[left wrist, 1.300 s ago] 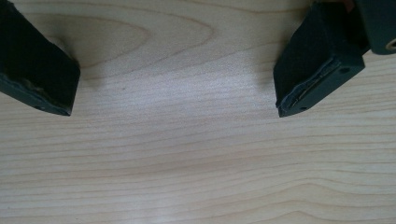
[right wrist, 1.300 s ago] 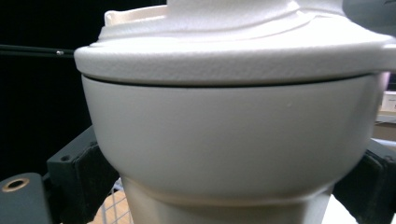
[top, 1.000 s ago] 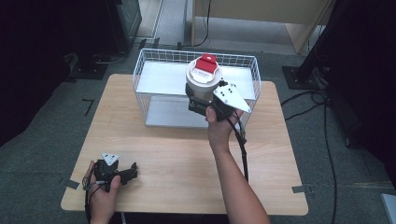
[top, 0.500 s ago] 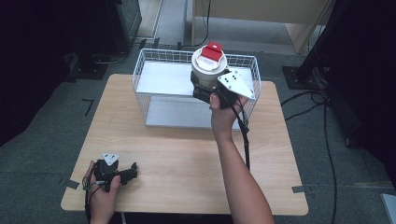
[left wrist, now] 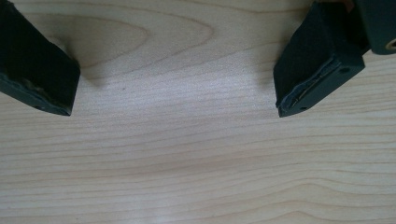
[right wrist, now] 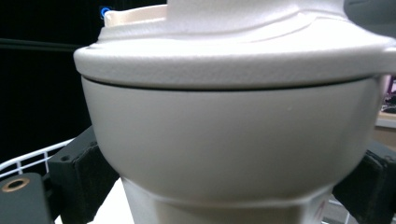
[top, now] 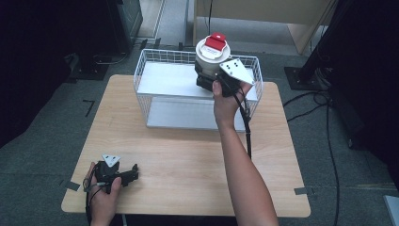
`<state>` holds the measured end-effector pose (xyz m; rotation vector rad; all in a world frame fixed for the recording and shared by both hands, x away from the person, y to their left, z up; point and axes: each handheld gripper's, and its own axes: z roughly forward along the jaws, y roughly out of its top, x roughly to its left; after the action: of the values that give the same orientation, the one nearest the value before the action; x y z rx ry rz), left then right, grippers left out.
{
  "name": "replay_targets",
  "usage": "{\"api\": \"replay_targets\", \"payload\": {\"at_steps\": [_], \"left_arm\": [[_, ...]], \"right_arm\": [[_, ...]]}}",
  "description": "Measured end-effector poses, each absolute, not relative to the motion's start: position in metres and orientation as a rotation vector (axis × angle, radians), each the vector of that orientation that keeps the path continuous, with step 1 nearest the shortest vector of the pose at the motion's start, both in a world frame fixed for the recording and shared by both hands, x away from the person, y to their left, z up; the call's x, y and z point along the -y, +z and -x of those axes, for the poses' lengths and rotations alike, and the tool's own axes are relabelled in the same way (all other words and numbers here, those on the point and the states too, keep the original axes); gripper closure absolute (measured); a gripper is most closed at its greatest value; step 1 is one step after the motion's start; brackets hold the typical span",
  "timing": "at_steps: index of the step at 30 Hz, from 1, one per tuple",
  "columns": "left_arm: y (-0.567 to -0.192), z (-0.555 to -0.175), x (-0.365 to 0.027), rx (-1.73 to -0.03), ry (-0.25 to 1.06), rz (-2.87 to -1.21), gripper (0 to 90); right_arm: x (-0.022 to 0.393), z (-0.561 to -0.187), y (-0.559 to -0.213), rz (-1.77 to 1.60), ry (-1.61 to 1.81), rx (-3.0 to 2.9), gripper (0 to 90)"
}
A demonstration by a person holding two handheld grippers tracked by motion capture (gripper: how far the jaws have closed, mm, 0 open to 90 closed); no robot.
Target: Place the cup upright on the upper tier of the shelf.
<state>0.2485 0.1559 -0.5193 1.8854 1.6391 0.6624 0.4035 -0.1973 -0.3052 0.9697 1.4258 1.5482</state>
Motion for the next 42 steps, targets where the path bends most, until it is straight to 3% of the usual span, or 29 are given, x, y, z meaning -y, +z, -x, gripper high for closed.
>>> {"api": "replay_targets", "payload": {"at_steps": [29, 32, 42], "left_arm": [[-0.519, -0.248, -0.156, -1.639, 0.663, -1.886, 0.8], [-0.519, -0.249, -0.156, -1.639, 0.664, -1.886, 0.8], [-0.519, -0.248, -0.156, -1.639, 0.662, -1.887, 0.8]], "right_arm": [[0.207, -0.429, -0.322, -1.094, 1.513, -1.446, 10.0], [0.209, -0.427, -0.323, -1.092, 1.537, -1.454, 0.4], [0.219, -0.413, -0.331, -1.102, 1.525, -1.461, 0.0]]}}
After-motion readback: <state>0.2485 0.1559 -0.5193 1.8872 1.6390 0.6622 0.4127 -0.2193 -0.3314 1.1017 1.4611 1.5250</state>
